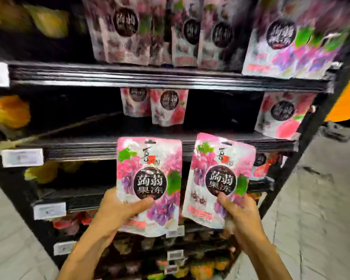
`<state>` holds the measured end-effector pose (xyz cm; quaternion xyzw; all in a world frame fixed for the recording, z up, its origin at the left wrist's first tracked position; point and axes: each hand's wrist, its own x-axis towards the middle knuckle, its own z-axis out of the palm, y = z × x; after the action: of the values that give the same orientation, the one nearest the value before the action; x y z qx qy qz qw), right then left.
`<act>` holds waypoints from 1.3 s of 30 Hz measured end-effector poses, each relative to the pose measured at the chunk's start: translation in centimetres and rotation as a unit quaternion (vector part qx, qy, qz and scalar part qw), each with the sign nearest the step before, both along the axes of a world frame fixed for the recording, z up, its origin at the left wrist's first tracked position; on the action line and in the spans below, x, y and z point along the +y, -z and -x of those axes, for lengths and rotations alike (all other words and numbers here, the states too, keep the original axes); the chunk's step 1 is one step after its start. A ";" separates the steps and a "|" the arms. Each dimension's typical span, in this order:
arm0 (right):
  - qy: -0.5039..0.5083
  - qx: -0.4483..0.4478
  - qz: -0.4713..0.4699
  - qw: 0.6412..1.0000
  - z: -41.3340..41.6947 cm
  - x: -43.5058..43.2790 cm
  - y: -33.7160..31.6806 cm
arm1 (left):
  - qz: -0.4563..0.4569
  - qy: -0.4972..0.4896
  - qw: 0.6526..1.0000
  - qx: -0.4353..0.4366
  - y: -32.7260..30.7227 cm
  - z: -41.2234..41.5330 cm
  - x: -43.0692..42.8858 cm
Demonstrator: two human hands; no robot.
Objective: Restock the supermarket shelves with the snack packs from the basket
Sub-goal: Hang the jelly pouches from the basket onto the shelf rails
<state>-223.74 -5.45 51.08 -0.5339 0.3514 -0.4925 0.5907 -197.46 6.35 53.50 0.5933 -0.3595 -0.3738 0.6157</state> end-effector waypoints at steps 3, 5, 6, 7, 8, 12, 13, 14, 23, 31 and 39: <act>0.053 -0.009 0.048 0.997 0.0 -0.7 -2.9 | 0.034 -0.003 0.999 0.000 -2.5 0.0 -1.3; 0.081 -0.021 0.062 0.995 0.2 -1.2 -4.6 | 0.052 -0.003 0.999 0.000 -4.3 0.4 -2.0; 0.097 -0.022 0.071 0.993 0.5 -1.5 -5.4 | 0.061 -0.006 0.998 0.002 -5.0 0.6 -2.5; 0.113 -0.022 0.082 0.990 0.8 -1.9 -6.1 | 0.073 -0.005 0.997 0.003 -5.7 0.8 -2.9; 0.126 -0.024 0.090 0.988 1.1 -2.2 -6.7 | 0.082 -0.003 0.997 0.003 -6.4 1.0 -3.3; 0.141 -0.045 0.151 0.977 2.5 -4.6 -10.4 | 0.127 0.013 0.992 -0.013 -9.4 2.0 -5.2; 0.145 -0.051 0.166 0.974 2.7 -5.4 -11.4 | 0.134 0.010 0.991 -0.017 -10.1 2.2 -5.7; 0.148 -0.058 0.180 0.971 2.9 -6.2 -12.6 | 0.141 0.005 0.990 -0.017 -10.7 2.5 -6.3; 0.142 -0.063 0.266 0.951 2.4 -14.2 -21.9 | 0.186 -0.014 0.982 0.004 -13.5 5.2 -10.6; 0.147 -0.056 0.317 0.935 -0.8 -19.2 -26.6 | 0.198 -0.023 0.980 -0.012 -13.4 7.2 -12.6; 0.169 0.019 0.379 0.910 -1.7 -20.5 -27.8 | 0.210 -0.047 0.976 -0.017 -13.3 7.6 -13.0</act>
<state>-222.00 -25.99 78.90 -0.6594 0.2345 -0.6710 0.2449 -205.09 -6.67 66.76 0.4738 -0.4120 -0.2501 0.7370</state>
